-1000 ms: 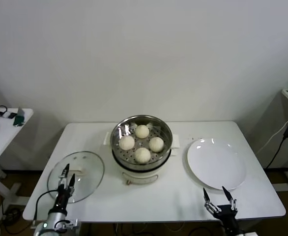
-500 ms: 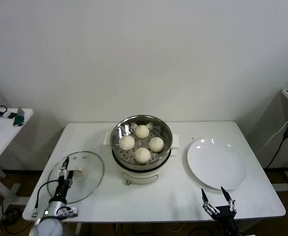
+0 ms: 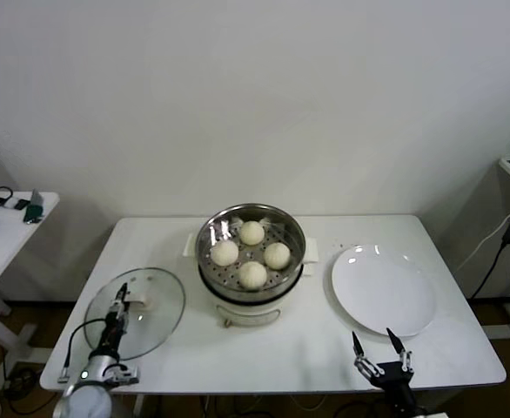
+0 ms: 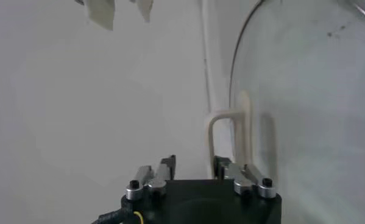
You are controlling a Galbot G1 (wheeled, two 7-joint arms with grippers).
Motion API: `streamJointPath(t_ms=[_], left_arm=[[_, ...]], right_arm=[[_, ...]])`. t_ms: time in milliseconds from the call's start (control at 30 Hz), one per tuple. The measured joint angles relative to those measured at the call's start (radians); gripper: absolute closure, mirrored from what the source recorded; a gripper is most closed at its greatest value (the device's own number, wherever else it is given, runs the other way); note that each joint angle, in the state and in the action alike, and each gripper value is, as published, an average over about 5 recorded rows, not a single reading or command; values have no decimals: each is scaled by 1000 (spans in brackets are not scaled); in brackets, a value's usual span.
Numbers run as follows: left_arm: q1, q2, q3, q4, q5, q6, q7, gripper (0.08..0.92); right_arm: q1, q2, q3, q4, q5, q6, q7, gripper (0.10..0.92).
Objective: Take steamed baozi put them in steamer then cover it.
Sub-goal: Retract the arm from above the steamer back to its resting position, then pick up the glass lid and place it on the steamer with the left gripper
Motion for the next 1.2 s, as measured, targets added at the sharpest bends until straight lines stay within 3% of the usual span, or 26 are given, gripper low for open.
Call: streamJointPath(t_ms=[300,400,800,1200], left_arm=[[9,2,11,-23,-20,17,14,823],[17,9,17,-44,-40,29,20,861],[45,109,24,-223,-204,116,85,862],[23,291,76,-521,-453,398,262,862]], right_arm=[[3,2,1,-6,-5,0,0,203],[3,2,3,-6,-5,2,0,203],[13,-7,9,-12,-14,1,3,203],[36,-11,1,-24,-52,-17,18,203]])
